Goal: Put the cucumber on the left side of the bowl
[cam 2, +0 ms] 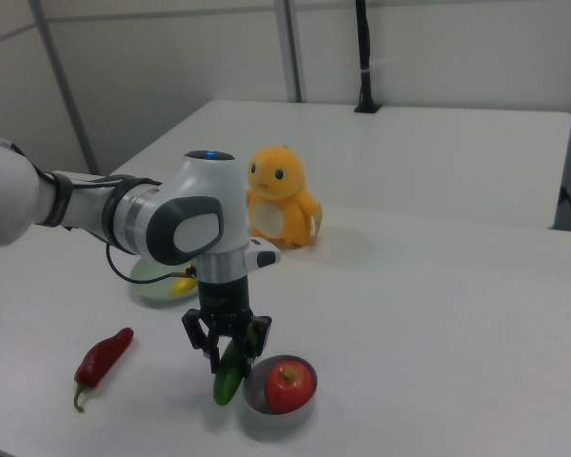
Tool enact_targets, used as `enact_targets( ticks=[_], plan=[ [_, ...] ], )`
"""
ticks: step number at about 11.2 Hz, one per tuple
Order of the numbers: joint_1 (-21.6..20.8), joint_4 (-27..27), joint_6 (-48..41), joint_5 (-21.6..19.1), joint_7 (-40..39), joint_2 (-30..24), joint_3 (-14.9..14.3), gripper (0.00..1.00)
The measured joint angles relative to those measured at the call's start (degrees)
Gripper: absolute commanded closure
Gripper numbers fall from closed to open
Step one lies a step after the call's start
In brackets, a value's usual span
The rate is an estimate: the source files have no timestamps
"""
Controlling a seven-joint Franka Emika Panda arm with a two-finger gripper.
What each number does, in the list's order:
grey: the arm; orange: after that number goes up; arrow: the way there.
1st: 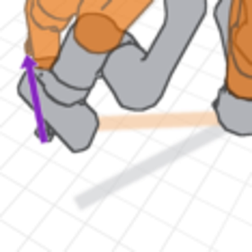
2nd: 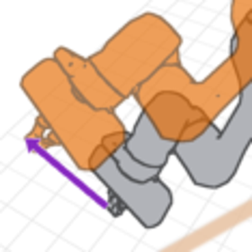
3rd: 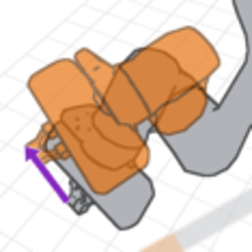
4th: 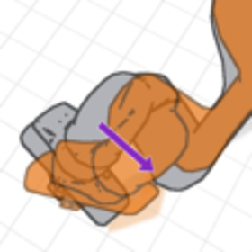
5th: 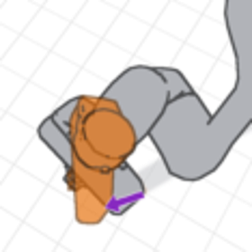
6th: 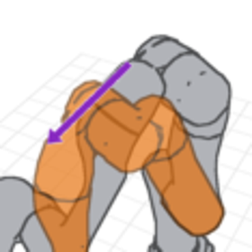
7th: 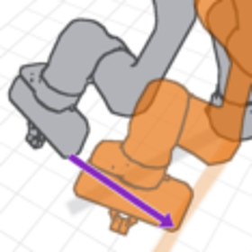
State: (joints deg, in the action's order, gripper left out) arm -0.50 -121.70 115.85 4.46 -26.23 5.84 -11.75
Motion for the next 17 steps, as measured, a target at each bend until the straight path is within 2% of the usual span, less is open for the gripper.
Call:
enact_targets(
  ticks=[6,7,9,10,13,17],
  plan=[
    [0.0,0.0,0.0,0.0,0.0,0.0,0.0,0.2],
    [0.0,0.0,0.0,0.0,0.0,0.0,0.0,0.17],
    [0.0,0.3,0.0,0.0,0.0,-0.3,0.0,0.0],
    [0.0,0.9,-0.2,0.0,0.0,-0.9,0.0,0.0],
    [-0.1,8.8,-8.6,-0.6,2.2,-3.5,0.3,0.0],
    [-0.3,22.9,-23.3,-6.6,6.2,-6.3,1.1,0.0]
  ],
)
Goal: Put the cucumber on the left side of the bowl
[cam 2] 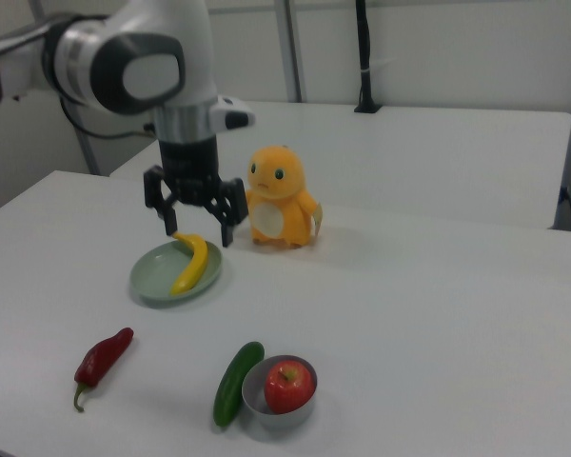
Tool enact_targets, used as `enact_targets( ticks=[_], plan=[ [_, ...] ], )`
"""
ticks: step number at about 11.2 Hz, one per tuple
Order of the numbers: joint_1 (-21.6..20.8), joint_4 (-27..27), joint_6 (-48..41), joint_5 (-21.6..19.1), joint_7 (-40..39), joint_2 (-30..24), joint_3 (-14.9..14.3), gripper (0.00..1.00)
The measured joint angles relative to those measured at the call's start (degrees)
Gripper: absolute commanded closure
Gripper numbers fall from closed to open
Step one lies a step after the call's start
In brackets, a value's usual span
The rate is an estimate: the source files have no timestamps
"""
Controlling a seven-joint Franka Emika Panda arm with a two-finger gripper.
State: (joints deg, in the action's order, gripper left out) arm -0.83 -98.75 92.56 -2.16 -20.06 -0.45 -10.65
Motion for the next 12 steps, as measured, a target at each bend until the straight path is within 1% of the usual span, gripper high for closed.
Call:
enact_targets(
  ticks=[2,4,5,7,8,9,12],
  plan=[
    [0.0,5.4,-4.1,-1.1,5.7,-0.7,1.5,0.0],
    [-0.1,8.4,-4.9,-1.4,14.2,-1.2,4.4,0.0],
    [-0.1,8.9,-4.9,-1.5,17.3,-1.3,6.1,0.0],
    [-0.2,8.9,-4.9,-1.5,20.9,-1.3,9.4,0.0],
    [-0.2,8.9,-4.4,-1.5,21.8,-1.2,10.4,0.0],
    [-0.2,8.7,-2.5,-1.5,21.9,-1.1,10.8,0.0],
    [-0.1,7.6,4.7,-1.5,21.8,-0.2,10.9,0.0]
  ],
)
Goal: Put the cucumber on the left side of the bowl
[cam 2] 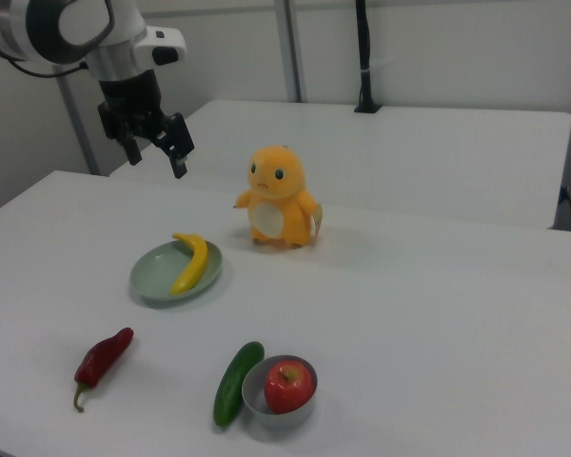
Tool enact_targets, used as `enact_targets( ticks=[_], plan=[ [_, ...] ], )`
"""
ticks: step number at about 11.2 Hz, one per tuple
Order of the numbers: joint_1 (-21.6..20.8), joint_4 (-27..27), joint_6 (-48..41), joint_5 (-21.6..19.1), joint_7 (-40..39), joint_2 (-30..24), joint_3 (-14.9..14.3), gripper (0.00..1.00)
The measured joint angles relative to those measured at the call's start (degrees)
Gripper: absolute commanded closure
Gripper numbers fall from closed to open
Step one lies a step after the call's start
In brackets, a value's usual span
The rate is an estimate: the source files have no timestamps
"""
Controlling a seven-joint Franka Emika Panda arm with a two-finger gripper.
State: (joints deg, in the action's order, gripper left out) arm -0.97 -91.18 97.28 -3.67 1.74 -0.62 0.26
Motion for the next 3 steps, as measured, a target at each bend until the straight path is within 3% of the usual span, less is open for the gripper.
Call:
enact_targets(
  ticks=[3],
  plan=[
    [0.1,-0.6,4.4,0.0,-0.1,0.4,0.0,0.0]
  ],
)
